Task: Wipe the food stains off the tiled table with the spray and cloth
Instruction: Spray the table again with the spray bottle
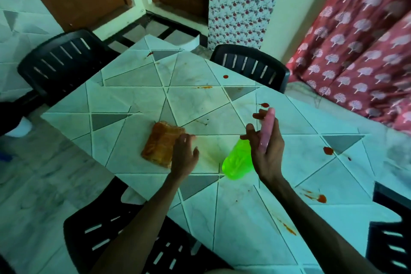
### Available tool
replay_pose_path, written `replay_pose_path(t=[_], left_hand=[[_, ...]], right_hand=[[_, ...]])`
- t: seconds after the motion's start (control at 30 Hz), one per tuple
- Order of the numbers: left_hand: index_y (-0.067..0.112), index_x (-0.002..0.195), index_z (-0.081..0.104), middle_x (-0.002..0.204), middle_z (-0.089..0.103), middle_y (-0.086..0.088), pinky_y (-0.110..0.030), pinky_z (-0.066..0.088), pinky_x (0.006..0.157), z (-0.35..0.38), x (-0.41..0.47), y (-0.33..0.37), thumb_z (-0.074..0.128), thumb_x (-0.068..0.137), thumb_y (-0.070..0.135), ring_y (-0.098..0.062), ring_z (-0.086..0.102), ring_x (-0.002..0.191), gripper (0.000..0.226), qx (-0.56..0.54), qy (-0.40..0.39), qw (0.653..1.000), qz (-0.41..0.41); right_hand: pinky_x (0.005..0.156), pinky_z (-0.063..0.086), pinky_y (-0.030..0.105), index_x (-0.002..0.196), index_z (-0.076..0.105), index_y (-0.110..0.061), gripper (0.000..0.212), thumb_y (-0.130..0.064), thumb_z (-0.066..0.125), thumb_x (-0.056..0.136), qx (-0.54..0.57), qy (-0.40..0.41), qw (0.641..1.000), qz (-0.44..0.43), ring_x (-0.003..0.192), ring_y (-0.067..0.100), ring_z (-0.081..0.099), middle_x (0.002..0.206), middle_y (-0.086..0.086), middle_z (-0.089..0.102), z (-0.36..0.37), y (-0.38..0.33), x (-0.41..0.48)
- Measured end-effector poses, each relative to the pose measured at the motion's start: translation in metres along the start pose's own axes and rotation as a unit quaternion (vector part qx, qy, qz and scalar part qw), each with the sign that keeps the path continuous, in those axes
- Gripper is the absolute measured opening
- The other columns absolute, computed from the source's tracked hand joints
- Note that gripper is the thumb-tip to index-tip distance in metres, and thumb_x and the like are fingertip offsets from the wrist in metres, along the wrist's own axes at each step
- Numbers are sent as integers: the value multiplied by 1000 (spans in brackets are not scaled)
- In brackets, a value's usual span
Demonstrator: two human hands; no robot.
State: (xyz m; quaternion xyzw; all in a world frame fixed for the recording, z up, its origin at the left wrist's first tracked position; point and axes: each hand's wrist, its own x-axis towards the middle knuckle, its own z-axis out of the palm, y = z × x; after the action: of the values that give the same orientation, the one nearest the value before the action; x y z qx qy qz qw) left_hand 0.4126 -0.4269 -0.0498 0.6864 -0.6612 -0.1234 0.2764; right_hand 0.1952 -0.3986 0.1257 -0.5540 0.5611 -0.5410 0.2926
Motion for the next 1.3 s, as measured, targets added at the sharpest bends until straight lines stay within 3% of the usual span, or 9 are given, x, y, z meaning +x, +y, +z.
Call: replay_pose_path(t=[0.1, 0.27, 0.43, 0.53, 0.77, 0.87, 0.97, 1.1, 1.3], left_hand=[[13, 116, 63, 124, 59, -9, -45, 51, 92, 37, -16, 40, 71, 77, 13, -29, 56, 117, 40, 2, -108, 988, 111], [11, 135, 56, 148, 46, -15, -42, 41, 109, 87, -35, 108, 66, 78, 34, -34, 45, 135, 62, 40, -192, 963, 185], [19, 151, 36, 162, 19, -15, -51, 28, 114, 120, -45, 166, 47, 79, 60, -38, 23, 147, 84, 96, -309, 928, 186], [28, 157, 14, 165, -6, -10, -57, 13, 116, 130, -51, 187, 58, 83, 60, -37, 1, 151, 92, 153, -358, 908, 158], [33, 156, 16, 165, -5, -4, -59, 11, 117, 131, -48, 188, 72, 77, 55, -32, -1, 151, 100, 122, -365, 915, 120], [31, 155, 20, 165, -2, -2, -56, 16, 117, 131, -47, 196, 76, 75, 52, -31, 2, 151, 100, 128, -364, 917, 102], [29, 150, 31, 162, 13, -4, -49, 30, 112, 130, -41, 202, 79, 71, 51, -32, 17, 147, 95, 149, -358, 916, 103], [23, 137, 47, 144, 39, -8, -41, 41, 97, 133, -19, 213, 81, 68, 52, -34, 40, 128, 83, 140, -322, 929, 116], [24, 151, 30, 162, 18, -6, -41, 26, 113, 154, 26, 238, 72, 78, 56, -29, 19, 147, 90, 141, -362, 908, 158]], right_hand=[[64, 54, 23, 144, 45, -9, 47, -23, 57, 101, 12, 51, 997, 50, 70, 16, 73, 130, 0, 58, -43, 1, -9], [59, 58, 33, 128, 60, -24, 29, -33, 55, 101, 25, 124, 985, 114, 60, 25, 71, 103, 7, 66, -120, 10, -22], [46, 51, 25, 100, 68, -8, 13, -18, 62, 96, 15, 170, 952, 254, 55, 23, 67, 104, 25, 68, -196, 45, -26], [43, 42, 17, 94, 67, -1, 17, -15, 57, 94, -32, 187, 925, 329, 48, 22, 67, 87, 20, 66, -239, 74, -34], [64, 55, 40, 98, 62, 8, 19, -4, 57, 84, 39, 173, 876, 448, 41, 20, 64, 93, 15, 62, -296, 135, -33], [70, 59, 46, 83, 64, 1, 9, -4, 57, 86, 74, 157, 871, 460, 45, 20, 64, 102, 12, 61, -300, 148, -22], [80, 57, 55, 74, 63, -2, 26, -15, 58, 96, 89, 175, 866, 460, 51, 22, 62, 84, 13, 62, -298, 154, -9], [74, 59, 53, 77, 65, -1, 20, -13, 56, 89, 84, 197, 862, 459, 41, 19, 62, 94, 6, 61, -297, 161, 14], [58, 54, 34, 94, 61, -6, 11, -3, 51, 91, 123, 234, 837, 479, 55, 24, 63, 71, 12, 61, -309, 155, 48]])
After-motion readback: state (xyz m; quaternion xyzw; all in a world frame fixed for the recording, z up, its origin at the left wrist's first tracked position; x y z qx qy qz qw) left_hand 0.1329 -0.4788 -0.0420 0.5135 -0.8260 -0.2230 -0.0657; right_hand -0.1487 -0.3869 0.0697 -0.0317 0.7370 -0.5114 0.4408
